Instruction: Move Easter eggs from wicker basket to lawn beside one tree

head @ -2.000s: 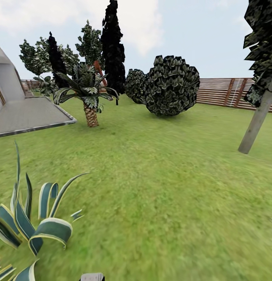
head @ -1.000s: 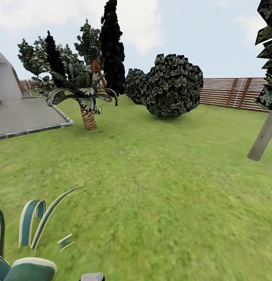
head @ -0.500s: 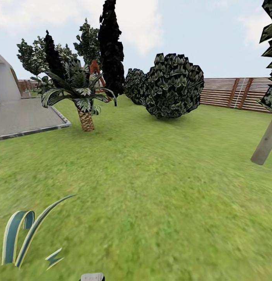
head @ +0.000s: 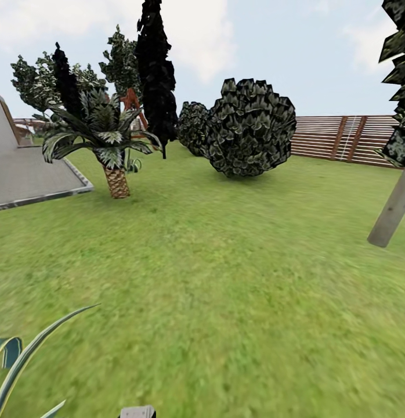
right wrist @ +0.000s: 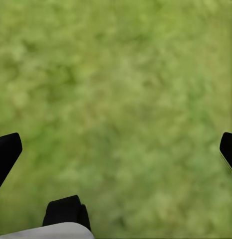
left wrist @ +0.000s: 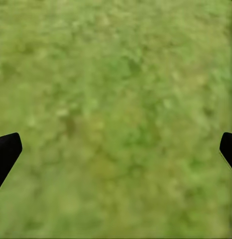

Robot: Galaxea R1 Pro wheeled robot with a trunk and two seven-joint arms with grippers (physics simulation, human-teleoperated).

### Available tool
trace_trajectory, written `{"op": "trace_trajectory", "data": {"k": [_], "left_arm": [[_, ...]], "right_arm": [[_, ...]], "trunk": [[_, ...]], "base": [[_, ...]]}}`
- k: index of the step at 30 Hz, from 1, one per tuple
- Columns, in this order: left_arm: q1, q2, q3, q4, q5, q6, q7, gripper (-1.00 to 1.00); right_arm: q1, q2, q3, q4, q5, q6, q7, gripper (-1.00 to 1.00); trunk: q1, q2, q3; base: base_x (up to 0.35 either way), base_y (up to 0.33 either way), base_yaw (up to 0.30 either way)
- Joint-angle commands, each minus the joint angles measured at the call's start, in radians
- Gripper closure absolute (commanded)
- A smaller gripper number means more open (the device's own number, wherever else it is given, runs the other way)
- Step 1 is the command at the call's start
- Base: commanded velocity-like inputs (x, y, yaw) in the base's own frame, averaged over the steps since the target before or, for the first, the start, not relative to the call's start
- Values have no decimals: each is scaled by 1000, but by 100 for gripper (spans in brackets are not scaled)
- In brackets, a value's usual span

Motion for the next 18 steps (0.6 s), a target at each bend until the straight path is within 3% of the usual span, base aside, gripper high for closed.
{"op": "trace_trajectory", "data": {"k": [1, 18], "left_arm": [[0, 0, 1, 0, 1, -3, 1, -100], [0, 0, 1, 0, 1, -3, 1, -100]], "right_arm": [[-1, 0, -1, 1, 0, -4, 0, -100], [-1, 0, -1, 1, 1, -3, 0, -100]], "trunk": [[0, 0, -1], [0, 0, -1]], "base": [[302, -120, -9], [302, -120, -1]]}}
